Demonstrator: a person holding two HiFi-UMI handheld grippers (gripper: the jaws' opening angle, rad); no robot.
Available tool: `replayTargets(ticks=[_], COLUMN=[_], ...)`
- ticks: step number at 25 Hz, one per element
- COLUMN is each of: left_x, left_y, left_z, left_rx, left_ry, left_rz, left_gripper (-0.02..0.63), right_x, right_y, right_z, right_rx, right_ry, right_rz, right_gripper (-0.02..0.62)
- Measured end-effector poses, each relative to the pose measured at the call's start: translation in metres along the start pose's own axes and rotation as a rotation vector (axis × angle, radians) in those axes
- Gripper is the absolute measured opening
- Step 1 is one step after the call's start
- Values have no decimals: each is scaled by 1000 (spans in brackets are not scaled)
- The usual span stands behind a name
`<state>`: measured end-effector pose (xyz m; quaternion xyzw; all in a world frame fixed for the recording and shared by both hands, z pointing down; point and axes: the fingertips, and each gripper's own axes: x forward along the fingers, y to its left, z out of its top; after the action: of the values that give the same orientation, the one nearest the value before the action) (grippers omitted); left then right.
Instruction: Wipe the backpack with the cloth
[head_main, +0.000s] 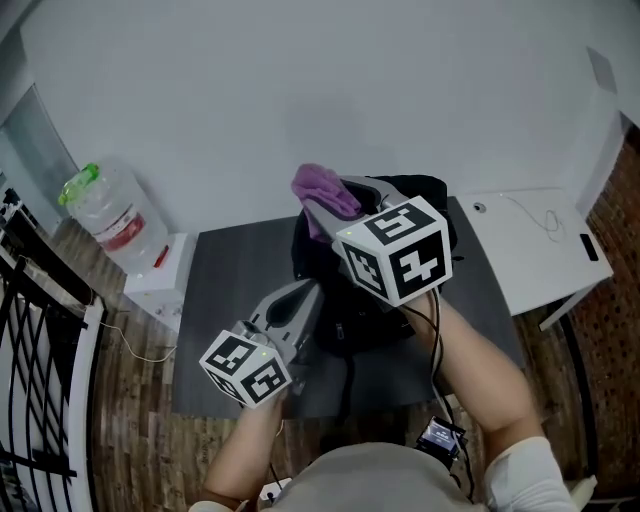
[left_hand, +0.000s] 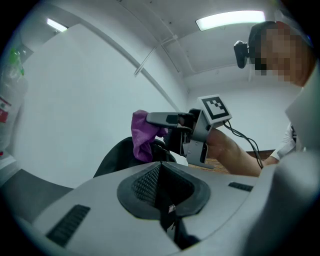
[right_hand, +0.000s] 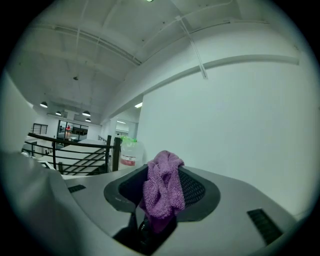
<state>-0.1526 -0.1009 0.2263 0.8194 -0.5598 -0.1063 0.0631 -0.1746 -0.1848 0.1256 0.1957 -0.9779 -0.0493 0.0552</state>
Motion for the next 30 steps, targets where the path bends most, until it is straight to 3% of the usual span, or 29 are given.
replayTargets(ticks=[6,14,30], left_x=[4,15,41], left_y=[2,-5,-27], left_z=[8,1,-18], left_rx=[8,1,-2], left_ry=[-12,2,54], left_rz=[6,-19,-60], left_gripper=[6,6,6], right_x=[-2,-30,-98], right_y=[-31,-62,-139], right_z=[-12,-22,-55], right_rx=[-71,33,243], right_ry=[58,31,-62], right_rz=[-85,-103,-219], right_gripper=[173,172,170])
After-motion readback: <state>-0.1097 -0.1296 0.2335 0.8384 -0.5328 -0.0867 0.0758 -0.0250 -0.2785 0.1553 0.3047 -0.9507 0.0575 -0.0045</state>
